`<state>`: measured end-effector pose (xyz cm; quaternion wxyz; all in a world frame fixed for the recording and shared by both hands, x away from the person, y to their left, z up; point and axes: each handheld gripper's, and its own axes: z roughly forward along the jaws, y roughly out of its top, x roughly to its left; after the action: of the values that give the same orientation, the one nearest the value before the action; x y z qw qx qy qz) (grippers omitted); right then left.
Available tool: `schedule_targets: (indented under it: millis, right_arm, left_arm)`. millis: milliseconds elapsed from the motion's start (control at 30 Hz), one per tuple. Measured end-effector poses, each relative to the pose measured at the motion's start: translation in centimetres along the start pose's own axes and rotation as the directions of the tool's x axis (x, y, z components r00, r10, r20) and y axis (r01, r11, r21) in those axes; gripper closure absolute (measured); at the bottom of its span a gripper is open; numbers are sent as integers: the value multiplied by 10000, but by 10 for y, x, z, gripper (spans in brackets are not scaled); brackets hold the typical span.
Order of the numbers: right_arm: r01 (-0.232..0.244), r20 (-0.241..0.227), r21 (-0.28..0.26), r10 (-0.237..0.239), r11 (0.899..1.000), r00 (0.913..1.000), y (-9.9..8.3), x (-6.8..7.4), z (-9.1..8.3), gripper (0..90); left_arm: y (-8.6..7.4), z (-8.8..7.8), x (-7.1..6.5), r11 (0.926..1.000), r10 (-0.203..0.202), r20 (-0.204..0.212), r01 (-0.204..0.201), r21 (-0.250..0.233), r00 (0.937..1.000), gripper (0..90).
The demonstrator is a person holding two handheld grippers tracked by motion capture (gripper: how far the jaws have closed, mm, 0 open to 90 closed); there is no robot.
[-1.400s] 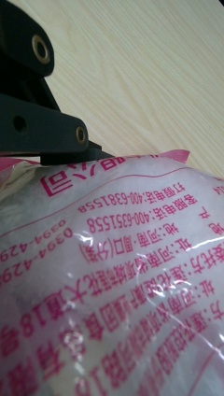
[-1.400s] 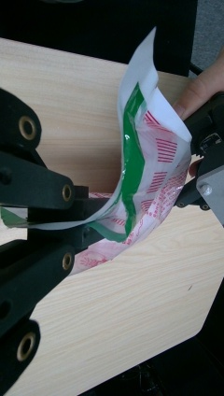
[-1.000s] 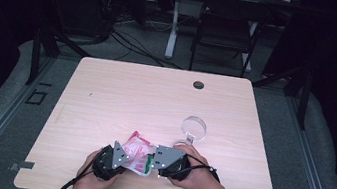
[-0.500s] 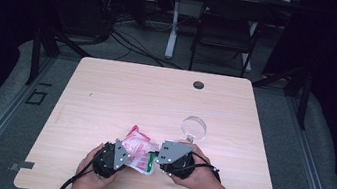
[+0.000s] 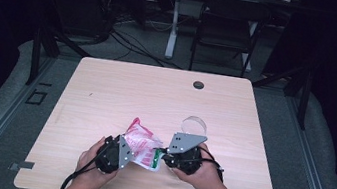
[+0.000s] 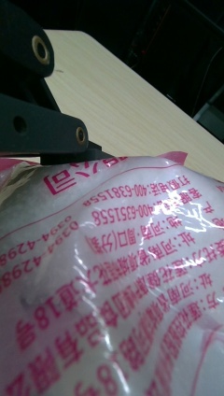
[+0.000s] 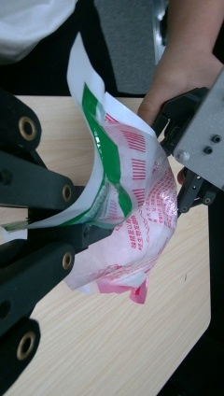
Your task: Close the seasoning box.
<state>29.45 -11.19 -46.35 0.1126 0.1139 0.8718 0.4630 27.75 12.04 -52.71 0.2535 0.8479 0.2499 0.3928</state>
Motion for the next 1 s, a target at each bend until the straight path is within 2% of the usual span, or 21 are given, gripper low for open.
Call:
schedule_targets:
  millis: [167, 433, 633, 1000]
  right_arm:
    - [-584, -7, -247, 584, 9980, 9983, -2, -6, -4, 900]
    - [-1519, 94, -661, 1528, 9862, 9882, -8, -17, -12, 900]
    - [-1943, 44, -942, 1956, 9764, 9807, -12, -23, -18, 900]
    - [-2589, -157, -1094, 2588, 9597, 9658, -18, -32, -27, 900]
  left_arm:
    - [8, 1, 3, 9997, 261, -188, -261, -36, 9995, 591]
    - [22, 4, 5, 9974, 715, -425, -716, 4, 9965, 593]
    - [32, 6, 6, 9942, 1066, -639, -1072, -66, 9922, 595]
    - [45, 11, 5, 9880, 1523, -742, -1538, -150, 9855, 595]
